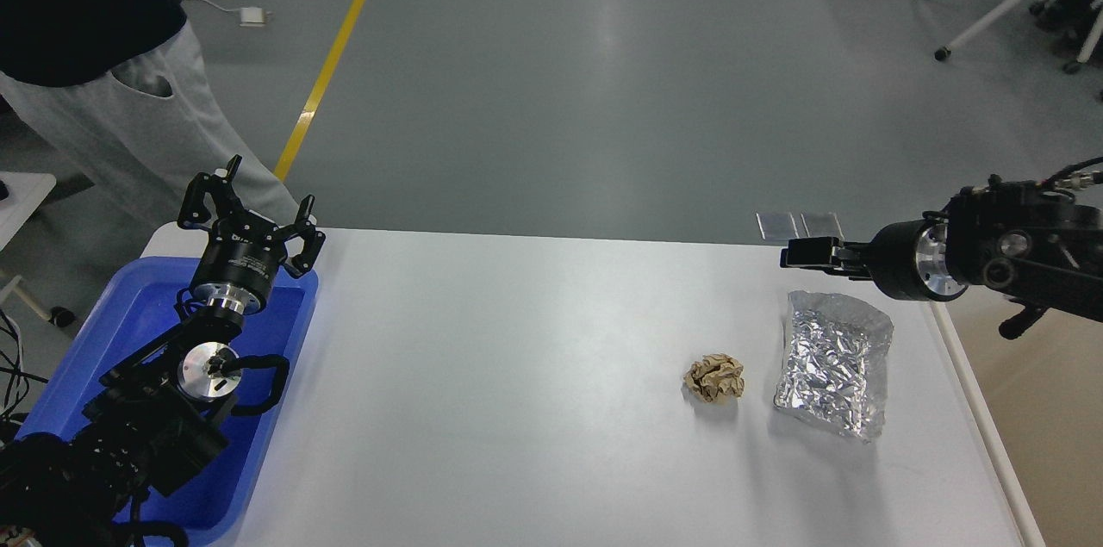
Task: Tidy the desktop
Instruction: 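Move the right gripper over the silver foil bag and lower it, then close the right gripper on the edge of the silver foil bag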
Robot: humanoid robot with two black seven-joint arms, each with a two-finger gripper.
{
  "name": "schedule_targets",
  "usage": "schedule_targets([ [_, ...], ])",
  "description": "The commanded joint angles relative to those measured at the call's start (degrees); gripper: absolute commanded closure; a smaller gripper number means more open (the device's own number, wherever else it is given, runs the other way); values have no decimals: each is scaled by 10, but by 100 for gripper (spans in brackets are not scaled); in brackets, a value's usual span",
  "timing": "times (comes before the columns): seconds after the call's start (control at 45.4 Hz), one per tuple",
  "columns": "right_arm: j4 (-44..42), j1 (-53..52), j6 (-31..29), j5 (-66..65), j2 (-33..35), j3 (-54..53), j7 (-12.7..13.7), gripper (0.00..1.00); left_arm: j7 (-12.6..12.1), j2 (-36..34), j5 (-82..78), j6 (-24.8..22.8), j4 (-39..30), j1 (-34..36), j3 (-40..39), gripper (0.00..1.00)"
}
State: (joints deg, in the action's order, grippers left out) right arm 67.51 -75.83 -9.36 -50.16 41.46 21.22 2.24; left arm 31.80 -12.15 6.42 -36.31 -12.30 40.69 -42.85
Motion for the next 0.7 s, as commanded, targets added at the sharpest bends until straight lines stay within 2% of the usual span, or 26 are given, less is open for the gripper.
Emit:
schedule_targets([
  [0.0,-69,62,10,-47,-28,26,4,0,-1,-1,0,-2,0,0,0,0],
  [0.22,-120,134,51,-47,-40,26,4,0,-1,0,0,-2,0,-1,0,0],
  [0.374,-149,161,58,-46,-43,22,4,0,-1,-1,0,-1,0,-1,0,0],
  [0.506,-199,182,65,-35,-82,18,4,2,-1,-1,0,-1,0,-1,0,0],
  [0.683,-221,209,80,-13,-96,-11,4,2,-1,-1,0,-1,0,-1,0,0],
])
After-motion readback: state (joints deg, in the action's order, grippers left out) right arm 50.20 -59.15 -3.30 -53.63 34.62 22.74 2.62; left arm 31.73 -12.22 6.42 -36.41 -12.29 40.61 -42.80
